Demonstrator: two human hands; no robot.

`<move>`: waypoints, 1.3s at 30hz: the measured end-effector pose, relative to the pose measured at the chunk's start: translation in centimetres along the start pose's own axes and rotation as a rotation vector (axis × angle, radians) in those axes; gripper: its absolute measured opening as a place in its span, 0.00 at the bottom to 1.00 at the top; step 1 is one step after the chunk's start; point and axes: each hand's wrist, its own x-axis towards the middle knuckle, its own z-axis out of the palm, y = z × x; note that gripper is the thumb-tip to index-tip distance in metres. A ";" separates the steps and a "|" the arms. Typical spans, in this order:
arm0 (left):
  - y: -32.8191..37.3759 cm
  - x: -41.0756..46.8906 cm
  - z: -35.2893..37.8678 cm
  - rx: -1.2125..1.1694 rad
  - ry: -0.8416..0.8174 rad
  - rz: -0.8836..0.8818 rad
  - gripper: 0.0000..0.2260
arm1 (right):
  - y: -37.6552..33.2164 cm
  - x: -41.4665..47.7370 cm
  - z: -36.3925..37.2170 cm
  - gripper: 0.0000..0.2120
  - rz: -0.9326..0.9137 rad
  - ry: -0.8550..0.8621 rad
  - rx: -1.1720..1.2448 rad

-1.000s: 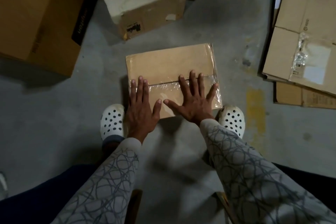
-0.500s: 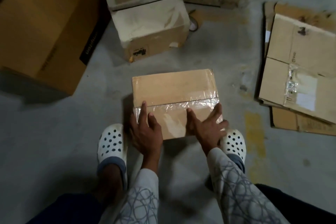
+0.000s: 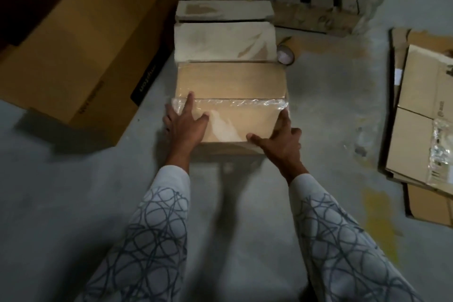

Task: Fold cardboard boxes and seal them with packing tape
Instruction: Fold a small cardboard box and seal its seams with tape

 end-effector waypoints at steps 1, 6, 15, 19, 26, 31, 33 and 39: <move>-0.4 0.6 -0.2 0.072 0.014 -0.003 0.32 | -0.4 0.0 0.7 0.57 -0.035 -0.024 -0.006; -0.9 0.9 0.8 0.246 0.115 0.089 0.30 | -2.4 -0.5 4.0 0.56 -0.114 -0.072 0.002; 0.4 -0.3 4.1 0.095 0.160 0.331 0.27 | -4.4 -0.6 6.5 0.43 -0.236 -0.257 0.378; 1.7 0.2 4.0 0.102 0.191 0.439 0.22 | -4.6 -0.6 4.9 0.41 -0.145 -0.404 0.544; 5.9 -2.4 6.4 -0.295 0.156 0.647 0.16 | -3.4 1.3 2.8 0.26 -0.070 -0.150 0.522; 8.0 -2.3 9.6 -0.300 -0.180 0.569 0.23 | -0.1 4.8 -0.5 0.24 -0.140 0.032 0.235; 9.6 -0.7 11.2 -0.259 -0.272 0.462 0.28 | 1.9 7.5 -1.1 0.24 -0.185 0.121 0.125; 14.0 7.3 17.2 -0.130 -0.261 0.501 0.32 | 5.6 17.2 0.1 0.26 -0.342 0.229 -0.095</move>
